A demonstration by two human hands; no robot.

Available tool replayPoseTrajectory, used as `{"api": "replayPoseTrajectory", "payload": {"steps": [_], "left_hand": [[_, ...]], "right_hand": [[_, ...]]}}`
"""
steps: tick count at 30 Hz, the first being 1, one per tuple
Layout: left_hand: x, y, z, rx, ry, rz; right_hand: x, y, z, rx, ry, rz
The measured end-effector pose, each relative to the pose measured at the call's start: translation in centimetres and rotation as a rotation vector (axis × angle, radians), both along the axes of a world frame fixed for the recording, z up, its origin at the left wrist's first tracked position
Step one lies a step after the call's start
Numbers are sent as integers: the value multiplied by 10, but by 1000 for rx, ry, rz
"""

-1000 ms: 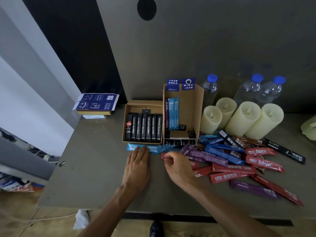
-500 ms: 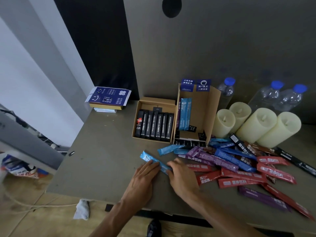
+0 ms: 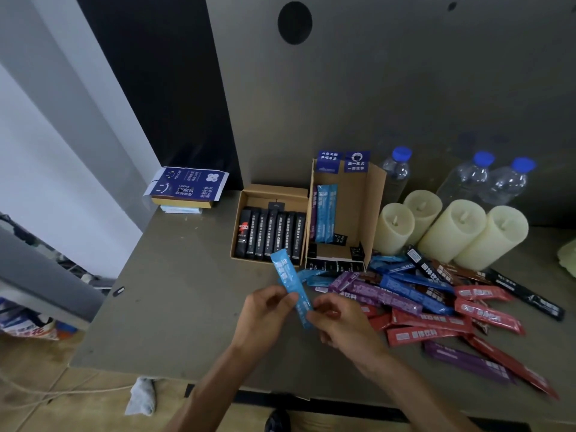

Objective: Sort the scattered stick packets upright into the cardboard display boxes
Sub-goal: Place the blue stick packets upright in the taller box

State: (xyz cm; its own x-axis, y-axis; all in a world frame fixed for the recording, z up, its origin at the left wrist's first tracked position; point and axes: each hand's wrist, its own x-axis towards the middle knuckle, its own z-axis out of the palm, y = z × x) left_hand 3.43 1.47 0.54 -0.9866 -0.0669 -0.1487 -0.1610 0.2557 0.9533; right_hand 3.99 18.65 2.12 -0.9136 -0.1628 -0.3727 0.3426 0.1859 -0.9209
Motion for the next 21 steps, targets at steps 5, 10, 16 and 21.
{"api": "replayPoseTrajectory", "payload": {"steps": [5,10,16,21], "left_hand": [[-9,19,15,-48,36,-34],[-8,43,27,22,2,3],[-17,52,34,-123,56,11],[-30,55,47,-153,95,-11]], "right_hand": [[2,18,8,24,22,-26],[-1,31,13,81,78,-91],[-7,34,12,295,369,-120],[-21,21,14,409,471,-133]]}}
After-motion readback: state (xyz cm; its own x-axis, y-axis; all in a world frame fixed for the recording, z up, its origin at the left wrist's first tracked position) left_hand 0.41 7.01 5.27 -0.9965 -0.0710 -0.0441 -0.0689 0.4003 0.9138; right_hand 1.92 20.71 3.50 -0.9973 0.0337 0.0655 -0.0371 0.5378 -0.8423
